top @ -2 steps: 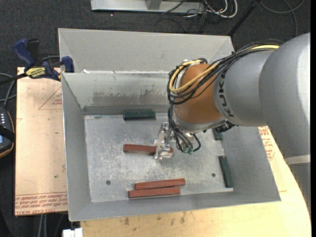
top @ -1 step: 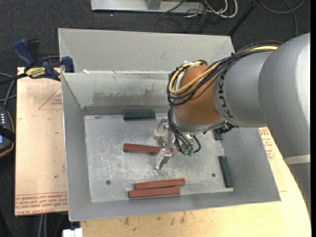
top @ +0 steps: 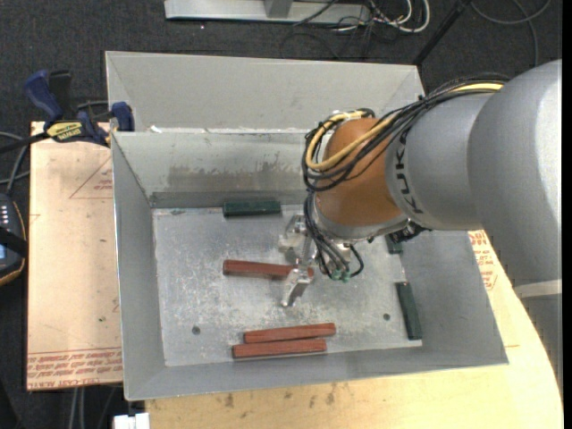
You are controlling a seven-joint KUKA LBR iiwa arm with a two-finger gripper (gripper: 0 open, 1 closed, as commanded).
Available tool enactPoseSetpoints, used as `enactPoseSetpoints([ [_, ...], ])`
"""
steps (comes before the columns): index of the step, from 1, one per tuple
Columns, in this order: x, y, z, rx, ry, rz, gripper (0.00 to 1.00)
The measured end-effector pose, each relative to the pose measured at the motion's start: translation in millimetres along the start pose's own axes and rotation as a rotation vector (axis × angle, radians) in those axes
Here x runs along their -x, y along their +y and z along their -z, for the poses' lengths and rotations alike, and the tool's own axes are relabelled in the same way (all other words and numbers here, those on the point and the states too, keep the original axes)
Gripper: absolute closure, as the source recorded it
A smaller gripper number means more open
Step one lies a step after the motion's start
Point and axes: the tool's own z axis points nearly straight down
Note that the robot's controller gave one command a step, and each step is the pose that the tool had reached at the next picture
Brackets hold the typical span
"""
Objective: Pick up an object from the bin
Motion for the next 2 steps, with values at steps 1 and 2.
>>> enactPoseSetpoints([
  [1, -27.6, -6.9, 4.9, 0.000, -0.006, 0.342, 1.00],
  [2, -27.5, -7.0, 4.9, 0.000, -0.006, 0.340, 1.00],
])
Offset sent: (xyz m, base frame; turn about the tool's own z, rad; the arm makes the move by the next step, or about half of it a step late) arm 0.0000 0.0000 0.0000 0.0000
